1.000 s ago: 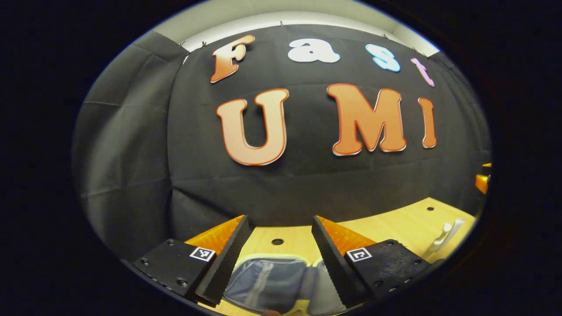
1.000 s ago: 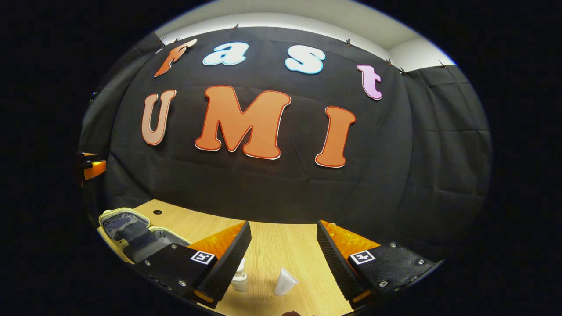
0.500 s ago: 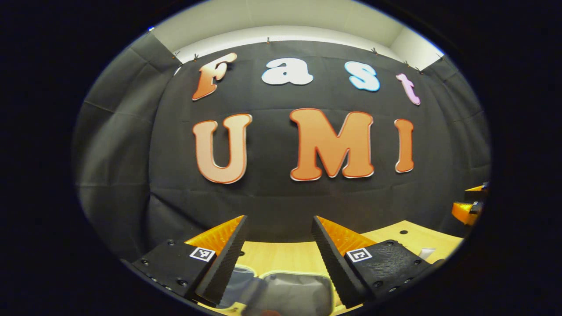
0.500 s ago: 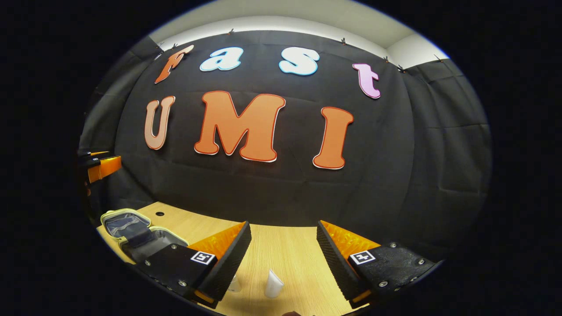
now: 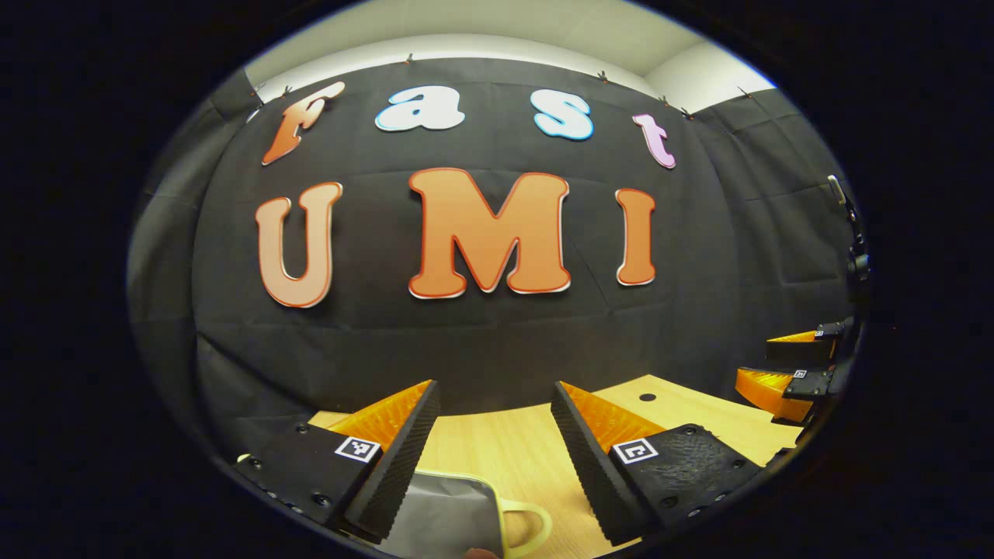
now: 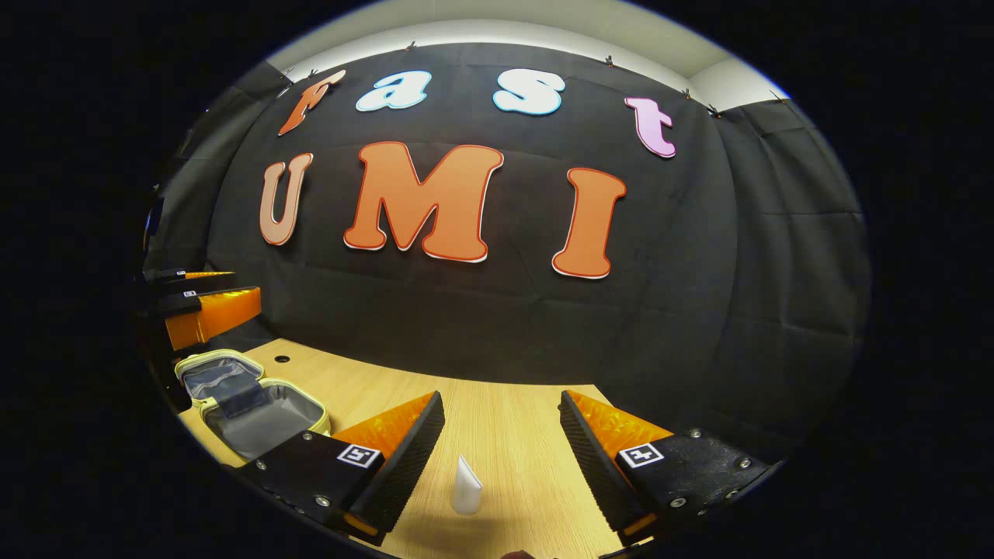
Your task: First open the suitcase, pack the skin care products into it, and then close the suitcase.
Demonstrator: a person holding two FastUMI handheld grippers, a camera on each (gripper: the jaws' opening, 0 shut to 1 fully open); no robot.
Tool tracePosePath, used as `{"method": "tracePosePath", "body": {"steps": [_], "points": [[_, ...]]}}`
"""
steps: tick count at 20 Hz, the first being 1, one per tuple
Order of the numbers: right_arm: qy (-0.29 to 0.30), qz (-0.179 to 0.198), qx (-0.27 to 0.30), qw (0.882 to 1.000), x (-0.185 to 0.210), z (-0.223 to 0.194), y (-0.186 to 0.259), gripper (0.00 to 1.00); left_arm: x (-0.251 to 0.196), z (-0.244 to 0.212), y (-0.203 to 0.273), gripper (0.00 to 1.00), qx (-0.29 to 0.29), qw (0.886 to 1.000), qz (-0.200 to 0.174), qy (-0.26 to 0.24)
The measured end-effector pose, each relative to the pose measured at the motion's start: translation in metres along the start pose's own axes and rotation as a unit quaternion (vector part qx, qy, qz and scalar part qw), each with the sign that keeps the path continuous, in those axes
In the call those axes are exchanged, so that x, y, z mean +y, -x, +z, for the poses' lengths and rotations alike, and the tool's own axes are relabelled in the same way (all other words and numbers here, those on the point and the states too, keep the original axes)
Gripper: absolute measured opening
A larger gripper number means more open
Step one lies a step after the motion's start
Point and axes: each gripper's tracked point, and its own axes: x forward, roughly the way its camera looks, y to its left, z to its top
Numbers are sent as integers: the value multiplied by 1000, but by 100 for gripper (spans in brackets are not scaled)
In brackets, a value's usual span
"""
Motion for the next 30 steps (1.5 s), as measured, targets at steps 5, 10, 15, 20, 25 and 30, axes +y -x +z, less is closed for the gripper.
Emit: {"method": "tracePosePath", "body": {"steps": [5,10,15,20,25,30], "points": [[-5,1,26,1000,-9,-23,0,96,-41,-39,-8,93,36,998,-37,-20],[-10,12,51,999,-8,-47,2,96,-81,-84,-8,93,81,994,-70,-36],[-4,31,70,997,-5,-63,2,96,-111,-133,-7,93,128,986,-93,-56],[-1,51,79,996,-7,-72,-7,96,-130,-181,-19,93,170,977,-102,-76],[13,69,90,993,-11,-86,-12,96,-142,-225,-27,93,210,969,-103,-77],[24,88,108,990,-13,-104,-18,96,-154,-254,-36,99,239,964,-96,-63]]}}
